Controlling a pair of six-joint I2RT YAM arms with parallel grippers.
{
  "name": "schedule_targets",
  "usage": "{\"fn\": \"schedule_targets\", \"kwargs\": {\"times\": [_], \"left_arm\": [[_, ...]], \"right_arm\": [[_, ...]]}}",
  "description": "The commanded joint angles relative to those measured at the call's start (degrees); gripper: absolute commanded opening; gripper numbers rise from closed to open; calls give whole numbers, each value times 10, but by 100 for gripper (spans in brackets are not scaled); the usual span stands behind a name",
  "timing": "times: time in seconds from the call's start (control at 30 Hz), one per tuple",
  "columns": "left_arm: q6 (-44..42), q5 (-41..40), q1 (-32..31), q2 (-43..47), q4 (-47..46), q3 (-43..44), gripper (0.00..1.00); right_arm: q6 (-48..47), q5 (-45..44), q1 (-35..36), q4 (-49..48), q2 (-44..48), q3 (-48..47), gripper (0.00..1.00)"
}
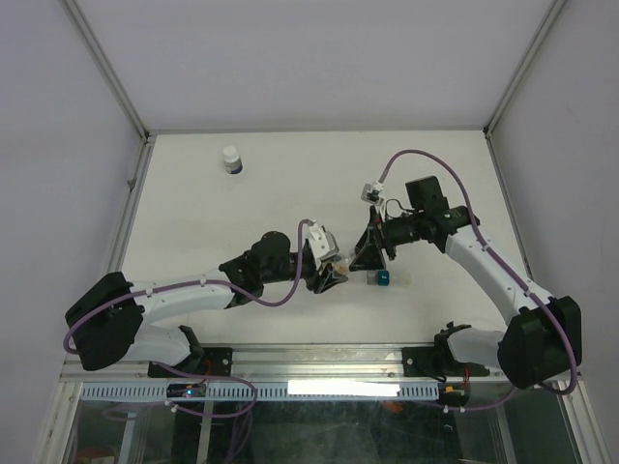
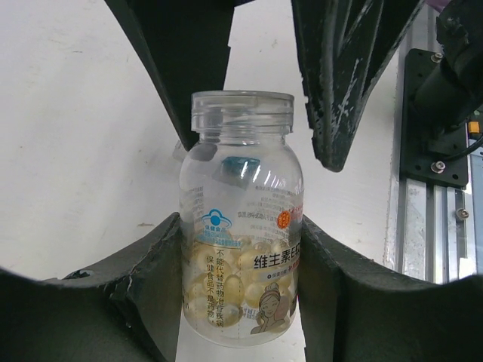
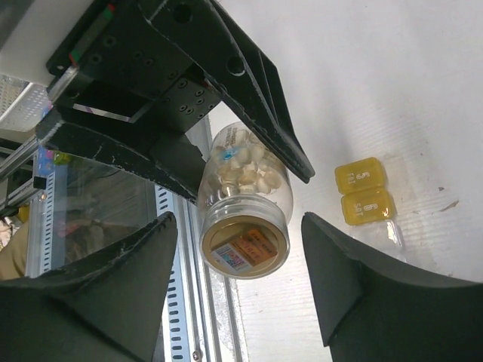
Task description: Sort the pills into containers
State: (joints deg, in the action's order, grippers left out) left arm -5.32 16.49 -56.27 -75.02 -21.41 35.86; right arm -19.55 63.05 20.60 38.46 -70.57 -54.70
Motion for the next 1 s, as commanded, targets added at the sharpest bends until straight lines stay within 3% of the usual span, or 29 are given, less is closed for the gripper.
{"fn": "schedule_targets", "kwargs": {"times": [0.0,0.3,0.43,0.5,0.6,0.77,0.87,0.97], "left_arm": [[-11,-13,-2,-2,-16,31,0],[-14,-5,-2,-8,-1,38,0],[-16,19,-2,-15,12,43,0],[-14,34,-2,-18,15,46,0],[-11,61,-1,-22,17,47,0],[-1,137,11,-35,17,53,0],[0,188,13,-46,17,59,0],[0,201,13,-52,16,62,0]], "right_arm": [[-1,-9,6,10,4,-26,67],[-19,-4,6,20,17,-30,32],[-53,5,7,41,18,-39,7],[-92,13,11,62,18,-45,0],[-212,16,29,123,20,-63,0],[-501,-39,75,188,57,-67,0],[-563,-97,91,150,81,-57,0],[-573,-102,94,150,80,-73,0]]}}
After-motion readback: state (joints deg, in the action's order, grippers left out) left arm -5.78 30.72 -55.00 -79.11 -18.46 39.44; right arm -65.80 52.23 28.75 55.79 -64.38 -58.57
